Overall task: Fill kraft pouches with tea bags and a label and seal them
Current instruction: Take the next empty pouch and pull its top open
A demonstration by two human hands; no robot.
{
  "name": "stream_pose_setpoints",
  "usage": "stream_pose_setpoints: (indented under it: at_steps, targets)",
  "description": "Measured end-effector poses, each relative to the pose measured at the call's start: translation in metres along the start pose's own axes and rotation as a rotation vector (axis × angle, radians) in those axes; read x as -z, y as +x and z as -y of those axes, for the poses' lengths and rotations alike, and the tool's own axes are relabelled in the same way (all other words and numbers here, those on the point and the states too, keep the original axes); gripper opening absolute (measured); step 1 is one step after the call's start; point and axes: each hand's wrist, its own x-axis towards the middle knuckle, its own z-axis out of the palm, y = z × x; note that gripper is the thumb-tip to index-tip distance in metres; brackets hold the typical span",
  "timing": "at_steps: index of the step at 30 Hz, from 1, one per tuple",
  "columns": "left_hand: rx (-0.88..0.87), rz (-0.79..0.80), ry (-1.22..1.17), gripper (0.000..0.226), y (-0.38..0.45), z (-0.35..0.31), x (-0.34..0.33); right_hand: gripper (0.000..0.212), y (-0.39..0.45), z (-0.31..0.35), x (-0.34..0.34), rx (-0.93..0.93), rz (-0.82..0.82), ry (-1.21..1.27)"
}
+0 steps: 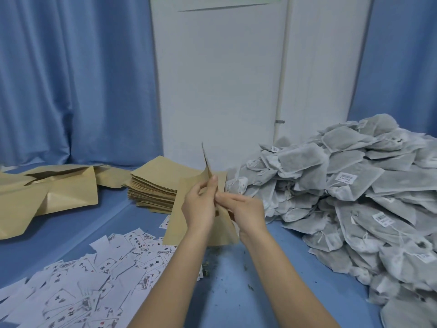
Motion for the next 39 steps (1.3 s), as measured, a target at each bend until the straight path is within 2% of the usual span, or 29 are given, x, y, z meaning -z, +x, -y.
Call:
stream_pose_setpoints:
  at_steps: [4, 6, 8, 9, 12, 13, 15, 18, 22, 26, 30, 32, 34, 35, 37, 39]
  targets:
    - [-0.097, -0.075, 0.093, 0.044, -0.005, 0.002, -0.007, 0.003, 0.0, -0.003, 0.001, -0.161, 0.078, 0.276]
    - [-0.129, -0.093, 0.185, 0.046, -0.007, 0.001, -0.01, 0.003, 0.001, -0.005, 0.003, -0.201, 0.062, 0.307]
    - [-0.181, -0.087, 0.302, 0.043, -0.008, 0.001, -0.01, 0.005, 0.001, -0.006, 0.004, -0.135, 0.037, 0.263]
    - [-0.208, -0.08, 0.362, 0.04, -0.009, 0.002, -0.011, 0.007, 0.0, -0.008, 0.005, -0.019, -0.005, 0.123]
    - [-0.301, -0.05, 0.545, 0.032, -0.011, 0.004, -0.013, 0.012, 0.0, -0.012, 0.009, 0.444, -0.088, -0.642]
    - [-0.34, -0.036, 0.6, 0.031, -0.013, 0.004, -0.014, 0.013, 0.001, -0.012, 0.01, 0.53, -0.057, -0.786]
    - [-0.427, -0.009, 0.701, 0.029, -0.014, 0.005, -0.015, 0.015, 0.004, -0.012, 0.014, 0.601, 0.009, -0.903]
    - [-0.495, 0.022, 0.792, 0.026, -0.015, 0.004, -0.02, 0.02, 0.006, -0.013, 0.021, 0.644, -0.006, -0.914]
    - [-0.518, 0.009, 0.849, 0.022, -0.014, 0.006, -0.026, 0.028, 0.007, -0.017, 0.026, 0.553, -0.102, -0.754]
    - [-0.551, 0.005, 0.877, 0.025, -0.012, 0.009, -0.028, 0.037, 0.009, -0.015, 0.031, 0.489, -0.118, -0.692]
    - [-0.63, -0.009, 0.753, 0.028, -0.008, 0.005, -0.021, 0.024, 0.016, -0.011, 0.042, 0.364, -0.194, -0.552]
    - [-0.619, 0.007, 0.701, 0.029, -0.008, 0.004, -0.019, 0.022, 0.019, -0.008, 0.048, 0.344, -0.172, -0.541]
    - [-0.547, 0.042, 0.74, 0.023, -0.01, 0.004, -0.019, 0.012, 0.018, -0.005, 0.047, 0.386, -0.114, -0.599]
    - [-0.51, 0.058, 0.78, 0.018, -0.01, 0.003, -0.021, 0.015, 0.015, -0.003, 0.045, 0.427, -0.112, -0.606]
    - [-0.501, 0.062, 0.955, 0.013, -0.012, -0.001, -0.026, 0.03, 0.011, -0.002, 0.041, 0.62, -0.133, -0.705]
    - [-0.56, 0.075, 1.168, 0.018, -0.017, -0.008, -0.031, 0.029, 0.01, -0.001, 0.041, 0.841, -0.199, -0.96]
